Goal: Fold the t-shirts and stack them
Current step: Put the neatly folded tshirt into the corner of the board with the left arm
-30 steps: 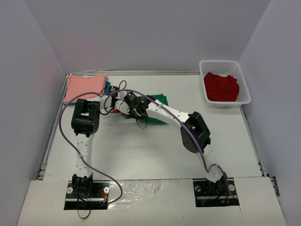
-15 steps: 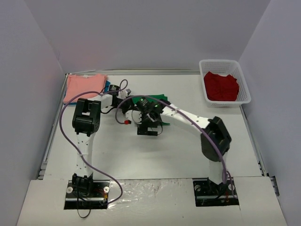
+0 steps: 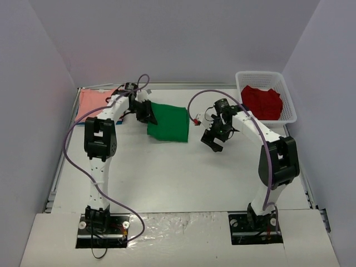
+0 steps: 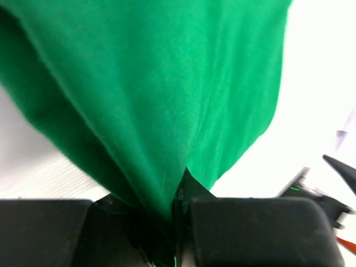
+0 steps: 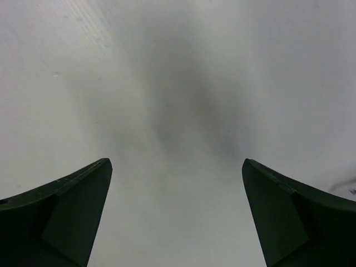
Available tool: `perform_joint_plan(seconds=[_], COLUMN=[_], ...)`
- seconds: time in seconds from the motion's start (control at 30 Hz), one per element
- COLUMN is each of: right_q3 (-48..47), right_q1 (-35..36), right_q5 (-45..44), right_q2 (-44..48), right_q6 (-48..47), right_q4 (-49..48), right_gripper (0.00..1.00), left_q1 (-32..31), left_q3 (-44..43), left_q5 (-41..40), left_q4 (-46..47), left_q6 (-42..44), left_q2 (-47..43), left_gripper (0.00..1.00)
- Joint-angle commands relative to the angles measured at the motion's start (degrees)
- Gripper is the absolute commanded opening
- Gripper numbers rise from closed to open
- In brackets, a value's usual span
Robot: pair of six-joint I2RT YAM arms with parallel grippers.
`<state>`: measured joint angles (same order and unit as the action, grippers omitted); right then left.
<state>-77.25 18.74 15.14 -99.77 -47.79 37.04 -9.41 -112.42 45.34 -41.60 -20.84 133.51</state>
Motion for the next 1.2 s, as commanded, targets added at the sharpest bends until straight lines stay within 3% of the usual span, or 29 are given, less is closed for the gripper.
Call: perform_joint_plan(seconds=[0.0, 0.23, 0.47, 0.7, 1.17], right_q3=[-0.18, 0.96, 1.93, 2.02, 1.93], right_q1=[2.09, 3.05, 3.32, 3.32, 3.41], right_q5=[9.73, 10.7, 11.85, 11.67, 9.48], right_q2=[-0.08, -5.26, -6.67, -8.69, -13.08], right_q6=[1.3, 2.35, 2.0, 2.0, 2.17], right_q4=[2.95, 2.87, 2.87, 2.95, 2.87], right_gripper=[1.0, 1.0, 1.0, 1.0, 1.0], left_q1=[-0.08, 0.8, 1.23, 1.85, 1.85], left_q3=[-9.63, -30.7, -40.05, -43.14, -47.36], left_q5=[-11.14, -26.87, -39.71, -44.81, -49.04], left_q4=[-13.13, -26.49, -32.3, -34.07, -32.4], left_q6=[10.1, 17.67, 26.89, 34.02, 39.21], left_q2=[-4.22, 0.77, 2.89, 3.6, 4.3], left_gripper=[0.02, 0.02, 0.02, 0.02, 0.02])
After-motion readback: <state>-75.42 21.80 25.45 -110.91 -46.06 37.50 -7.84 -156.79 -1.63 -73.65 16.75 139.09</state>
